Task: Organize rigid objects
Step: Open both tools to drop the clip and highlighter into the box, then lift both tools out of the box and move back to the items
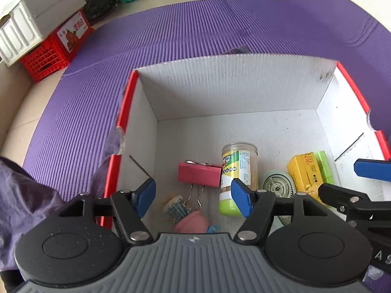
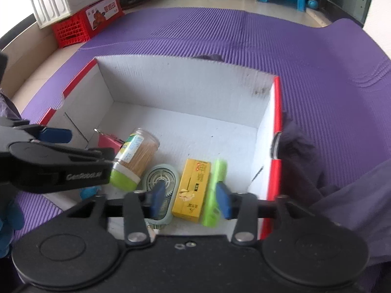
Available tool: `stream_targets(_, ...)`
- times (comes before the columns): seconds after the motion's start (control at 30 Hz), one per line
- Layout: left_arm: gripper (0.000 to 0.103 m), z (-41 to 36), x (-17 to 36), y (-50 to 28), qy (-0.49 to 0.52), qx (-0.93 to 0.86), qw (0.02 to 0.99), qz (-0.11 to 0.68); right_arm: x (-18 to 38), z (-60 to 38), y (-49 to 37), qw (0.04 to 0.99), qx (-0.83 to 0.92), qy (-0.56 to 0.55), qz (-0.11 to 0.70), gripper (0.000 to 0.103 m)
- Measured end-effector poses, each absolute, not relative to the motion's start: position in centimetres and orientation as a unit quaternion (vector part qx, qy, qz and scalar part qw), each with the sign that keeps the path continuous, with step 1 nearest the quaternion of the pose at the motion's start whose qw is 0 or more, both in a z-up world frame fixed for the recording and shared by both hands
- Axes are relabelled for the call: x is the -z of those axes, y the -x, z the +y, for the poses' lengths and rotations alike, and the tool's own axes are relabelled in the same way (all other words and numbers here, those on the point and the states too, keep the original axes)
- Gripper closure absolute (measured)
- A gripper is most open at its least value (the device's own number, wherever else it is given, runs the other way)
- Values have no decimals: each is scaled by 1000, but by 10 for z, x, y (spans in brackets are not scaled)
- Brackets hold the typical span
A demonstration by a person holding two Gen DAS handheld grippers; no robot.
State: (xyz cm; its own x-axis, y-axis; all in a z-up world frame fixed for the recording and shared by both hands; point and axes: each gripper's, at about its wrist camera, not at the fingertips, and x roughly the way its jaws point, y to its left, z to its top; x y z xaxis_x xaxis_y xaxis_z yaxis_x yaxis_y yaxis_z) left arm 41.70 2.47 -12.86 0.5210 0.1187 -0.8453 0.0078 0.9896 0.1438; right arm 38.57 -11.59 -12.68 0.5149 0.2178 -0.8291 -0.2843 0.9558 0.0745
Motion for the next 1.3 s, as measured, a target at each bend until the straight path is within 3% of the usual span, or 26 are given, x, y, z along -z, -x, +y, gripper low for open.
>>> stream_targets(0.33, 36, 32, 93, -384, -47, -30, 883, 466, 96, -135, -361, 884, -146, 14, 444, 40)
stream_targets(0.77, 36, 23, 49, -330, -36, -15, 902, 430, 62, -149, -314, 897, -162, -7, 411, 37)
stream_targets(1.1, 35, 19, 29, -286, -20, -4, 910, 413, 38, -161, -271, 906, -187, -15, 379, 25)
stream_targets(1.3, 29, 20, 20, -264, -10, 0, 917, 399, 31, -167, -250, 911, -198, -16, 361, 18)
